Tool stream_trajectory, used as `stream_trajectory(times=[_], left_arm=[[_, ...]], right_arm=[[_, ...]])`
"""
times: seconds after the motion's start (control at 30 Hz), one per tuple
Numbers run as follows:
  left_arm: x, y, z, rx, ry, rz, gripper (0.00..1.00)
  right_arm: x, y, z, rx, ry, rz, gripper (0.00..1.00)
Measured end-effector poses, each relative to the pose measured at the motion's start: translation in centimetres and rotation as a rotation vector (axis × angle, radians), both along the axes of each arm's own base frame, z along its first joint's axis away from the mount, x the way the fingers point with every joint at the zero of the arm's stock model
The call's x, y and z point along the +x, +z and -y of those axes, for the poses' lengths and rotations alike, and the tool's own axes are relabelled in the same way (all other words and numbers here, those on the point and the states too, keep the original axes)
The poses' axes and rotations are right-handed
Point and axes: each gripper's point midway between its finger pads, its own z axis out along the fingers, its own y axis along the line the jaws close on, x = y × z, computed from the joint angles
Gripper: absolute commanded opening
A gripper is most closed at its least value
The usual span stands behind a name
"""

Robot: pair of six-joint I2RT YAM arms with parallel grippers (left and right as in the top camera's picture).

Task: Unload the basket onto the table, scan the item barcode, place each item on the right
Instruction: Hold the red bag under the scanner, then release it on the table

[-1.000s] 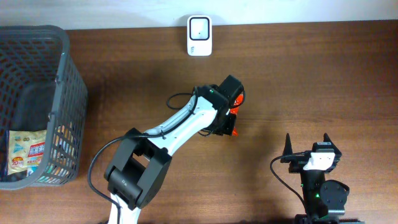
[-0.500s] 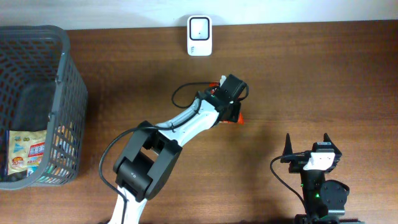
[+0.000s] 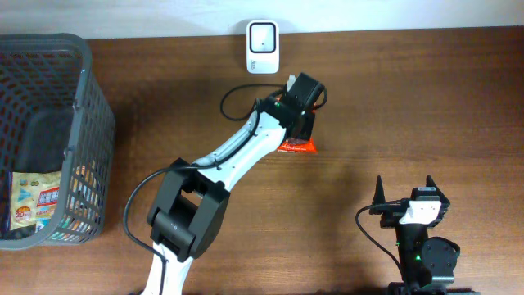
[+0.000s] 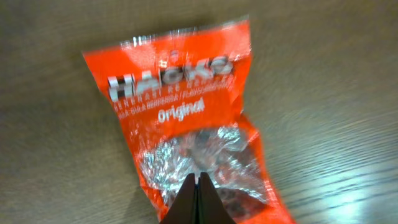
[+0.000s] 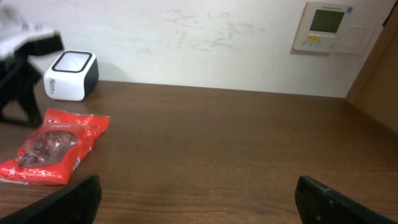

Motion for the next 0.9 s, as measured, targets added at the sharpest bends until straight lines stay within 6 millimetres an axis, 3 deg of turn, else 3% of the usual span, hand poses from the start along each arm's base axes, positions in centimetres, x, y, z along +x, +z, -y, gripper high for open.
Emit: stream_trajectory(times=[0.07, 0.2, 0.4, 0.63, 0.8, 0.9], left_arm=[[0.2, 0.6, 0.1, -0.009, 0.01, 0.008, 0.0], [-0.3, -0.6, -0.1, -0.008, 0.039, -0.03, 0.0], [-0.9, -5.7, -0.1, 0.039, 0.044, -0.105, 0.01], [1.2, -5.5, 0.9, 0.011, 0.054, -0.007, 0.03], [0.4, -5.3, 0.2, 0.059, 0.054, -0.05, 0.04], [-0.3, -3.8, -0.4, 0.101, 0.053, -0.096, 0.06]], right_arm=[[0.0, 0.0, 0.0, 0.001, 0.0, 0.0, 0.98], [0.0, 0.0, 0.0, 0.001, 0.0, 0.0, 0.99], [0.0, 0.0, 0.0, 0.001, 0.0, 0.0, 0.98], [0.0, 0.0, 0.0, 0.001, 0.0, 0.0, 0.98], [0.0, 0.0, 0.0, 0.0, 0.0, 0.0, 0.98], [0.0, 0.0, 0.0, 0.001, 0.0, 0.0, 0.98]])
